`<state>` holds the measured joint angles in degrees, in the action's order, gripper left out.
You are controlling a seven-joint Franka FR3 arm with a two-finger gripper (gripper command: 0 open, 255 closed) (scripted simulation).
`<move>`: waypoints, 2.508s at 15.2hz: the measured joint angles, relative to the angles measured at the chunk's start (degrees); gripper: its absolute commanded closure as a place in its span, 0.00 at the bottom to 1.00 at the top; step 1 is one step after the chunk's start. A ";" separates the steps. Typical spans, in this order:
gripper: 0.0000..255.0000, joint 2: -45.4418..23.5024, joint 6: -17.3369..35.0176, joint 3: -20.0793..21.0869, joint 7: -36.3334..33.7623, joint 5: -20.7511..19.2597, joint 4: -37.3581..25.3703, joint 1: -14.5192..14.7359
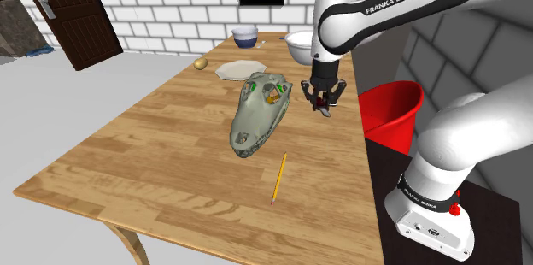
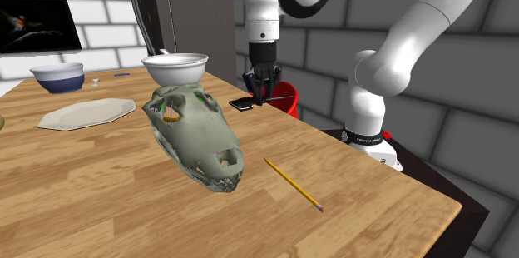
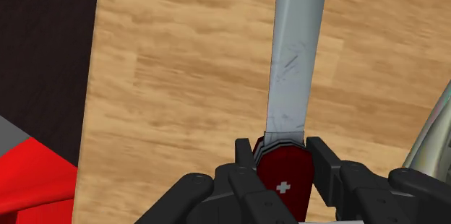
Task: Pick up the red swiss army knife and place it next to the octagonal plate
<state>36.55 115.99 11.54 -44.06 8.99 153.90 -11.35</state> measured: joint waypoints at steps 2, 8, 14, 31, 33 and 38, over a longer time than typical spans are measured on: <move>1.00 -5.43 1.85 0.84 -0.71 -0.38 -3.61 -0.53; 1.00 -20.26 3.26 2.95 -3.62 -2.90 -17.09 -2.08; 1.00 -34.18 2.31 4.31 -7.20 -6.79 -31.70 -2.59; 1.00 -80.46 -19.35 3.00 -12.74 -17.55 -98.74 6.18; 1.00 -83.31 -19.89 2.74 -12.84 -17.90 -102.13 6.92; 1.00 -83.29 -16.25 2.70 -13.15 -18.06 -99.16 6.66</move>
<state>-46.73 99.74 14.24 -57.21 -9.07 54.74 -4.68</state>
